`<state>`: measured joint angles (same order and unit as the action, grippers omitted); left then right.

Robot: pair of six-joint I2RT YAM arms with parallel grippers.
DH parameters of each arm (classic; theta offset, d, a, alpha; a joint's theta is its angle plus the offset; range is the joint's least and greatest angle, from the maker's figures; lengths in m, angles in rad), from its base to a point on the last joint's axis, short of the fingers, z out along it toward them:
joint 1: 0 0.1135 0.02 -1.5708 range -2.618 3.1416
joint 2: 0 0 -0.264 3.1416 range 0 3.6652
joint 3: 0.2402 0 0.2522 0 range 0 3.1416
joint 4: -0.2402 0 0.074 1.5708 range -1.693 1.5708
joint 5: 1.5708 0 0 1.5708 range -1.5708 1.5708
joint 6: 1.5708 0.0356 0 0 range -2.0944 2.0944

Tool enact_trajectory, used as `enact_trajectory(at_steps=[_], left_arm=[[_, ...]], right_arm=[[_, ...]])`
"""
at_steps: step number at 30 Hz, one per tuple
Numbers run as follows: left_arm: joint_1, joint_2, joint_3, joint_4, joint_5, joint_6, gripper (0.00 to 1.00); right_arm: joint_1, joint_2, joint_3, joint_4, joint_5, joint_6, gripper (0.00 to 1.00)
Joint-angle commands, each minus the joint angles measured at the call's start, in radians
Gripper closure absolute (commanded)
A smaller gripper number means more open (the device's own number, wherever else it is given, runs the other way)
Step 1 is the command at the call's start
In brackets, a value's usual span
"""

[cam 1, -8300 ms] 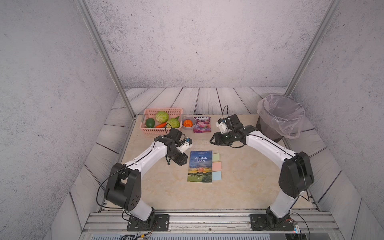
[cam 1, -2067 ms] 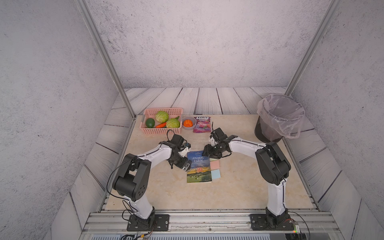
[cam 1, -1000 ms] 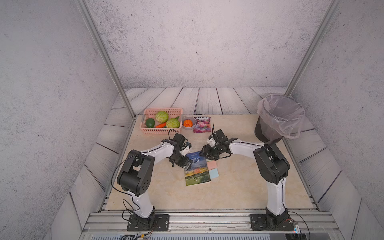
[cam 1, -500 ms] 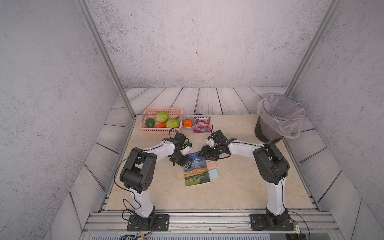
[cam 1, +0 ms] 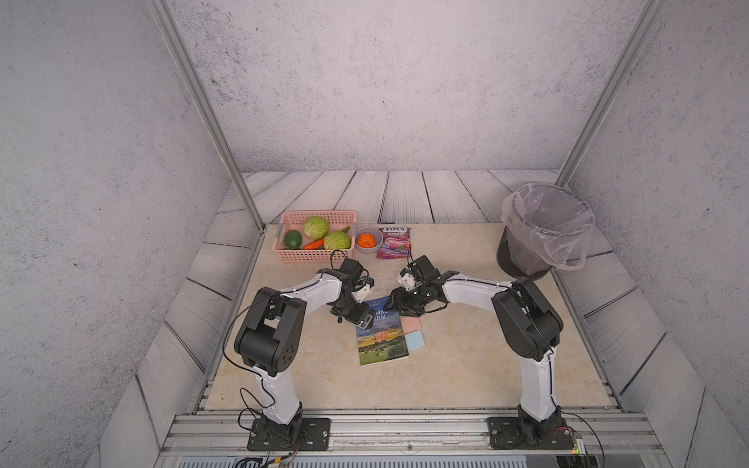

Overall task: Peel off the used sticky note
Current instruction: Open the book at the center of the board.

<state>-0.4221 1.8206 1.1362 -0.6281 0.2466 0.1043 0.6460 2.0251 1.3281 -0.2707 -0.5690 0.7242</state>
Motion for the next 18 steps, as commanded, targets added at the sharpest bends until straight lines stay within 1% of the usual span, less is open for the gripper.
enact_trajectory(at_steps=[1,9,14,18], left_arm=[[0.003,0.022,0.018,-0.027,-0.007,-0.004,0.06],[0.002,0.022,0.016,-0.027,-0.005,-0.005,0.06],[0.004,0.013,0.01,-0.023,0.001,-0.004,0.06],[0.006,-0.022,-0.004,-0.01,-0.007,0.013,0.05]], right_arm=[[0.019,-0.029,0.032,-0.074,0.013,-0.038,0.38],[0.028,-0.011,0.035,-0.068,0.007,-0.041,0.38],[0.029,-0.031,0.005,0.001,-0.042,-0.013,0.37],[0.033,-0.058,-0.007,0.049,-0.097,-0.005,0.37]])
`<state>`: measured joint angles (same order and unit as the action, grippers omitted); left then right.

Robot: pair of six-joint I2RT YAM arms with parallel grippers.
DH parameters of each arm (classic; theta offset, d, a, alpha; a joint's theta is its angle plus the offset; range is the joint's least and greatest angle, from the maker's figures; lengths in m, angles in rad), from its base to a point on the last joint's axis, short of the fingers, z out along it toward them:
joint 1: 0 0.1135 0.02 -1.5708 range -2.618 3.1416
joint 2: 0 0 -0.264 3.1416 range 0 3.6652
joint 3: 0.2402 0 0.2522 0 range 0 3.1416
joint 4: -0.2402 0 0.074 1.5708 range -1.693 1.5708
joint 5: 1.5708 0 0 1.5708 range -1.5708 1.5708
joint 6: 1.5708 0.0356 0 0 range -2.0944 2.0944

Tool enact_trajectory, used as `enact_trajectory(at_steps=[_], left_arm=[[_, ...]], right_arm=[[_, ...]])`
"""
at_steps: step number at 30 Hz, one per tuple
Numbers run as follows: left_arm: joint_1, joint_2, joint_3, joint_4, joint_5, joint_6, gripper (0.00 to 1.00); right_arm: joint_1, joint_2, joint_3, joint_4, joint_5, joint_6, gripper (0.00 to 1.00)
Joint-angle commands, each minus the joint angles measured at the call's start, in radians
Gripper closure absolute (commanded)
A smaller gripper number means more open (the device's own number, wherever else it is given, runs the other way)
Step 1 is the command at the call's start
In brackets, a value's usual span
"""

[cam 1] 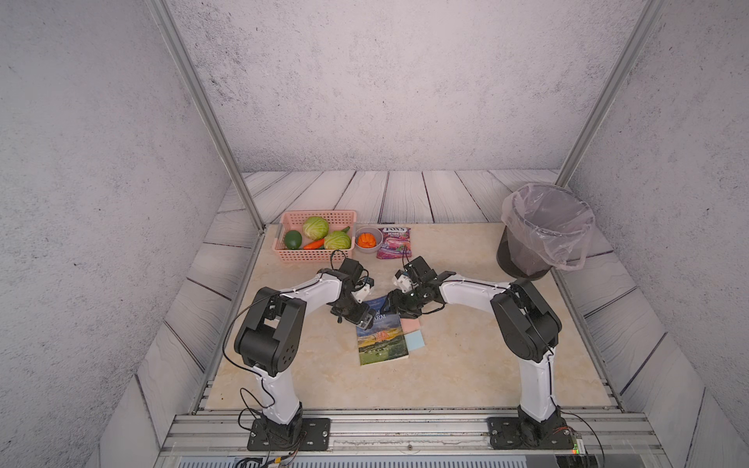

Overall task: Peel off the used sticky note
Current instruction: Open the book at the center of the board.

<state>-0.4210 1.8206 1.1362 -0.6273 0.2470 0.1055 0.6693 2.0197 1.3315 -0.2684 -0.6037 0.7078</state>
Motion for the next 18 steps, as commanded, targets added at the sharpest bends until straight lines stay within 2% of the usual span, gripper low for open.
enact_trajectory(at_steps=[1,9,18], left_arm=[[0.005,-0.034,-0.006,-0.012,-0.008,0.02,0.05],[0.023,-0.135,-0.034,-0.002,0.029,0.049,0.04],[0.13,-0.177,-0.053,-0.018,0.18,0.063,0.04]], right_arm=[[0.01,-0.053,-0.007,0.05,-0.073,0.013,0.38],[0.019,-0.063,-0.011,0.104,-0.127,0.069,0.37],[0.03,-0.095,-0.033,0.156,-0.144,0.124,0.37]])
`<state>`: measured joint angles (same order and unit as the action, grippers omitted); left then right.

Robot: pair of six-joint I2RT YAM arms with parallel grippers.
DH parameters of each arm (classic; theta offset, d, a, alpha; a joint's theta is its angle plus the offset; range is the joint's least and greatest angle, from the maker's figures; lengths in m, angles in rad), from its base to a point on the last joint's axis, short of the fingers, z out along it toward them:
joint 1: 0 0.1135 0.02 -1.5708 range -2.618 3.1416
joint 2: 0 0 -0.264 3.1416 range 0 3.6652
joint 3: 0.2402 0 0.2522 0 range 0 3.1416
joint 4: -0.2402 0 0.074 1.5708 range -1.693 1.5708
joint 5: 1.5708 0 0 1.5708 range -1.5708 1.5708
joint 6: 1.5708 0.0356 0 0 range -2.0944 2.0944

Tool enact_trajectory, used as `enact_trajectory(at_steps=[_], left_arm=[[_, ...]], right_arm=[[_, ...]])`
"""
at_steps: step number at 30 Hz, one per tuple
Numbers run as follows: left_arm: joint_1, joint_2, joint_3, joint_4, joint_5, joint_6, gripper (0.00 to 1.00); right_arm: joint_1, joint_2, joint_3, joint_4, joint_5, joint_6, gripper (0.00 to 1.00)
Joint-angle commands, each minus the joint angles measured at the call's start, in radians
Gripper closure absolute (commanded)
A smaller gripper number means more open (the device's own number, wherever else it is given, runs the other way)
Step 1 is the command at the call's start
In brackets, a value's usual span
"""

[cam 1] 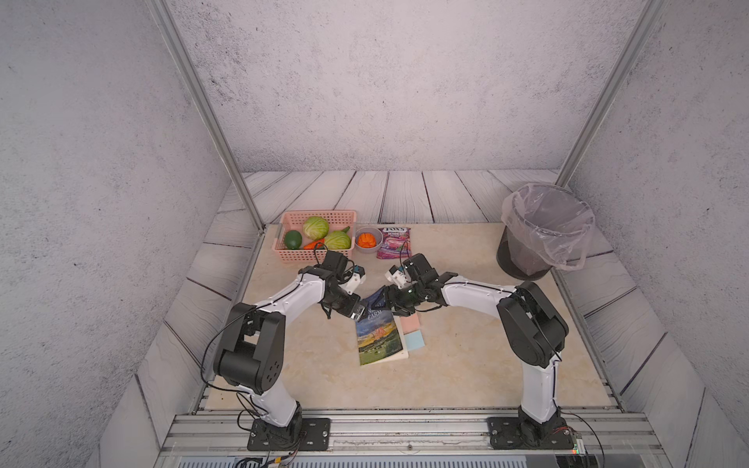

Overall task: Peel off the used sticky note
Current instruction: Open the book at the center of the board.

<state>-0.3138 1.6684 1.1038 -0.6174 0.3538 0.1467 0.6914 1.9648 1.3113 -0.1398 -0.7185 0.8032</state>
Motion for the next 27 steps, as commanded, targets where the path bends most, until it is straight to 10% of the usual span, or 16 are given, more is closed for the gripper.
enact_trajectory(at_steps=[1,27], left_arm=[[0.031,-0.034,-0.025,-0.031,0.082,0.024,0.04],[-0.049,-0.373,-0.096,-0.033,-0.079,-0.186,0.02]], right_arm=[[0.009,-0.04,-0.015,0.039,-0.032,0.038,0.36],[0.038,-0.024,0.06,0.003,0.026,0.086,0.36]])
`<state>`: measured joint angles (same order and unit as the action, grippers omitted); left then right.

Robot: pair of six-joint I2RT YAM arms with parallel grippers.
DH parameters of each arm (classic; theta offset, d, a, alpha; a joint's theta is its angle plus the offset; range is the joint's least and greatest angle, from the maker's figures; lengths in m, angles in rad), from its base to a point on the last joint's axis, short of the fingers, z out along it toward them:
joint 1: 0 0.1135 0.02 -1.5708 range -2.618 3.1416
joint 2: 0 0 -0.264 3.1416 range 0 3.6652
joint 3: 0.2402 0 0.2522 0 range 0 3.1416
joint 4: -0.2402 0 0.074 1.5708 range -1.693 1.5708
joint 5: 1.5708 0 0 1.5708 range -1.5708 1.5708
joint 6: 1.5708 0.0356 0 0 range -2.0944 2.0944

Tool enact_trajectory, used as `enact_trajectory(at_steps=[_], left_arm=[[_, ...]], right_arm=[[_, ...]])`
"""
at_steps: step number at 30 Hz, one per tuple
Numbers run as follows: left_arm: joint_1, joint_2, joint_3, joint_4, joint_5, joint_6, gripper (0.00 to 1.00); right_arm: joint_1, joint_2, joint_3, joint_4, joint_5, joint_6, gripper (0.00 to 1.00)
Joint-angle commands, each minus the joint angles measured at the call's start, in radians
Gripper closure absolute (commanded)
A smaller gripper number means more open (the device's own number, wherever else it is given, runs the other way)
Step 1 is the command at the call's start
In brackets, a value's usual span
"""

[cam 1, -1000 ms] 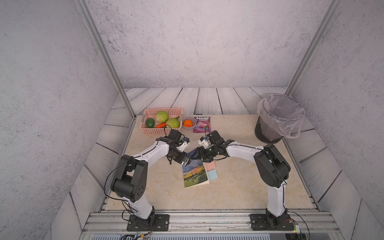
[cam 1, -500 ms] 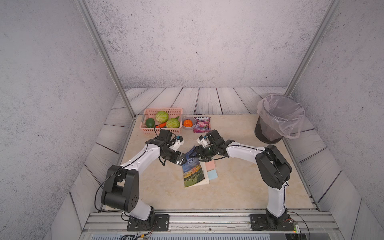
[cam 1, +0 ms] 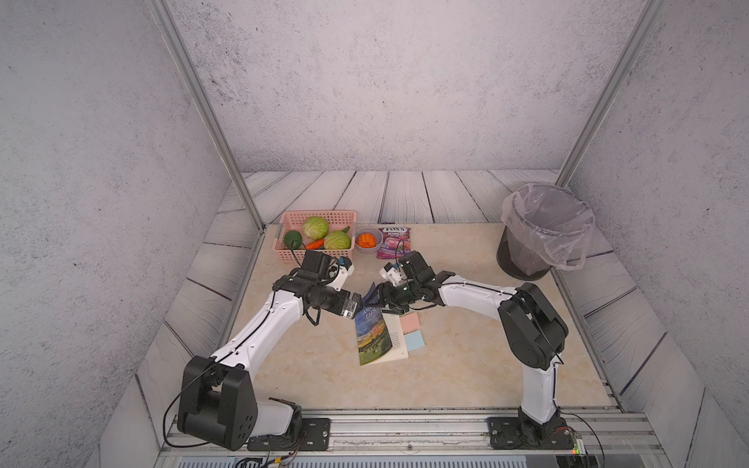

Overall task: Peel off the used sticky note
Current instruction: Open the book at the center of the board.

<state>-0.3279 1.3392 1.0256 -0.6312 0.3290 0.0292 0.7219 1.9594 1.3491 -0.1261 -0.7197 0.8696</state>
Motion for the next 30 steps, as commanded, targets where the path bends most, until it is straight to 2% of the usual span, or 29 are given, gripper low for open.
enact_trajectory(at_steps=[1,5,12,23,30], left_arm=[[-0.042,-0.061,-0.03,-0.014,-0.048,-0.077,0.02],[-0.074,-0.133,-0.081,0.007,-0.006,-0.101,0.02],[-0.129,-0.184,-0.087,-0.056,-0.052,-0.151,0.02],[-0.134,-0.199,-0.129,-0.026,-0.089,-0.146,0.02],[-0.134,-0.17,-0.123,-0.043,-0.078,-0.2,0.02]], right_arm=[[0.008,-0.019,0.022,-0.009,0.035,0.025,0.37],[0.011,-0.023,0.022,-0.011,0.065,0.045,0.37],[0.011,-0.015,0.025,-0.011,0.118,0.084,0.38],[0.041,-0.028,0.001,0.121,0.062,0.152,0.39],[0.053,-0.011,0.004,0.156,0.079,0.184,0.38]])
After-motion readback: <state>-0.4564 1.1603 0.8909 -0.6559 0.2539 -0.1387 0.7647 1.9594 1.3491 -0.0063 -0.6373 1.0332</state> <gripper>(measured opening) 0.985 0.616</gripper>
